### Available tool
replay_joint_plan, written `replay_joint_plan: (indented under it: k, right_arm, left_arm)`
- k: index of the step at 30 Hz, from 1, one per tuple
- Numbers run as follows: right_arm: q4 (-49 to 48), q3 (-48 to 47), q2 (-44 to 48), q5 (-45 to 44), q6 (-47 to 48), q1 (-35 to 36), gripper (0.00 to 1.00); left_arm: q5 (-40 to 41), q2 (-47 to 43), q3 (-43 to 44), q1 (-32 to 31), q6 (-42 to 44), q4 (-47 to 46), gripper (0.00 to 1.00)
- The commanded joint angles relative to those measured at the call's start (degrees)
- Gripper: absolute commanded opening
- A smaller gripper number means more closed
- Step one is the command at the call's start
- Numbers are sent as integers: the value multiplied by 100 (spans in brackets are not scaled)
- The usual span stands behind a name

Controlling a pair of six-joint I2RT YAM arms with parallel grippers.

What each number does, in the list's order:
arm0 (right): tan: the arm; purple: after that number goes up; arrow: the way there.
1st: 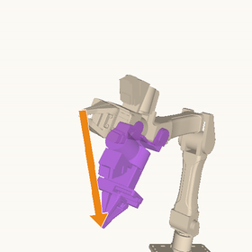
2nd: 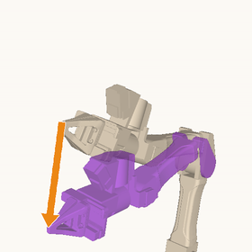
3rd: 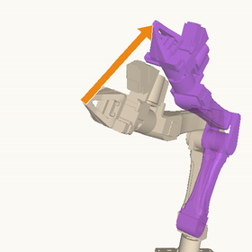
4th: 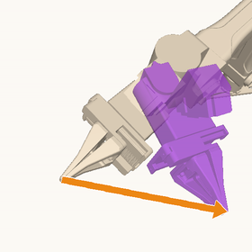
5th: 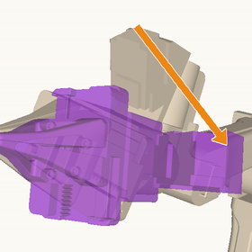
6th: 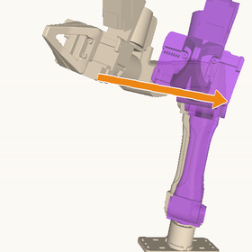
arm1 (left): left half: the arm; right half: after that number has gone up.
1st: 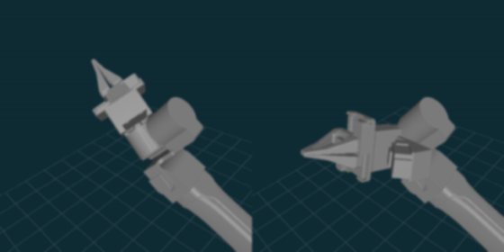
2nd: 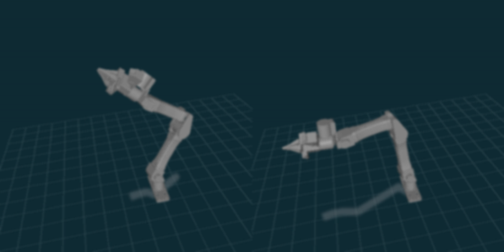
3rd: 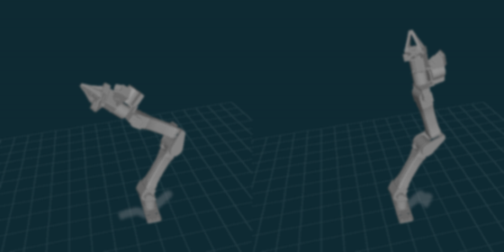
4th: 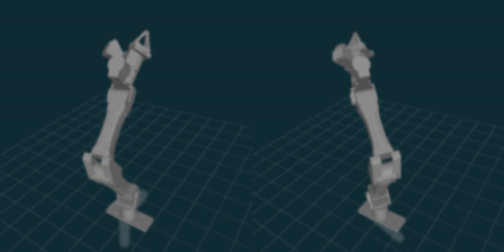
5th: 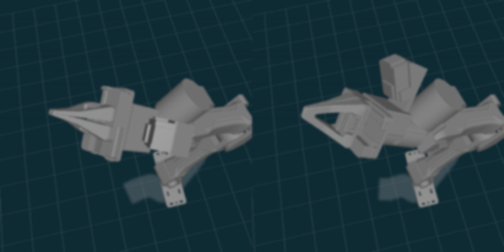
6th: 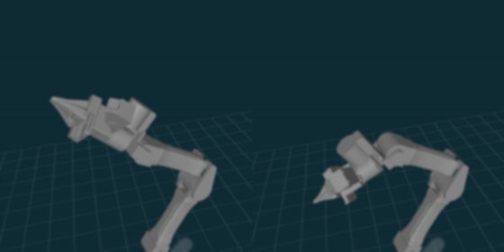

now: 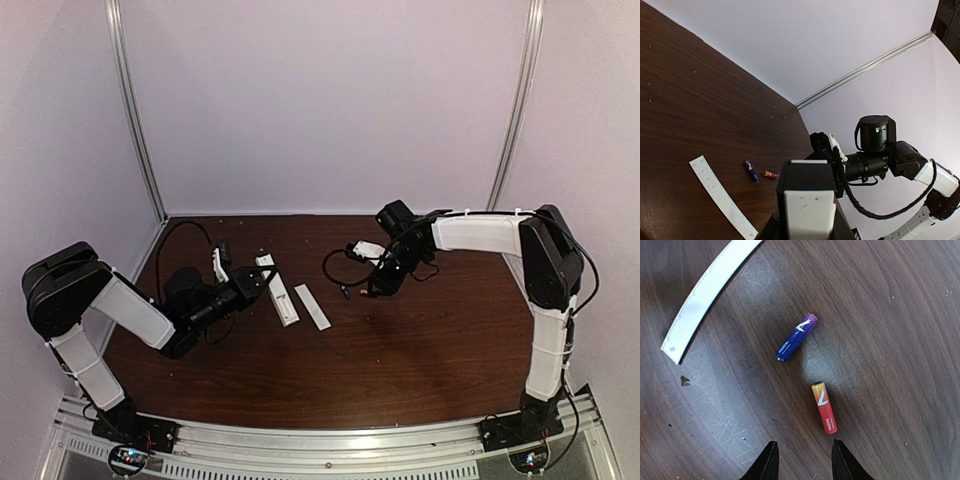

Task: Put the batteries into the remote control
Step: Pick up the battery at the center of the board.

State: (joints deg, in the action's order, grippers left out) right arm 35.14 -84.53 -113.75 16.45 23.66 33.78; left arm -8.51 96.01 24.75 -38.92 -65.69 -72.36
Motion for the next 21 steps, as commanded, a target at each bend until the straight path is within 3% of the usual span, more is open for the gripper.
replay_joint_plan:
  k: [1, 21]
  right_arm:
    - [235, -301, -363, -272, 146, 1, 36]
    - [571, -896, -817, -559, 419, -71, 31]
  left_arm:
    - [-300, 293, -63, 46, -213, -1494, 0]
    - [-549, 331, 83, 59, -233, -1274, 0]
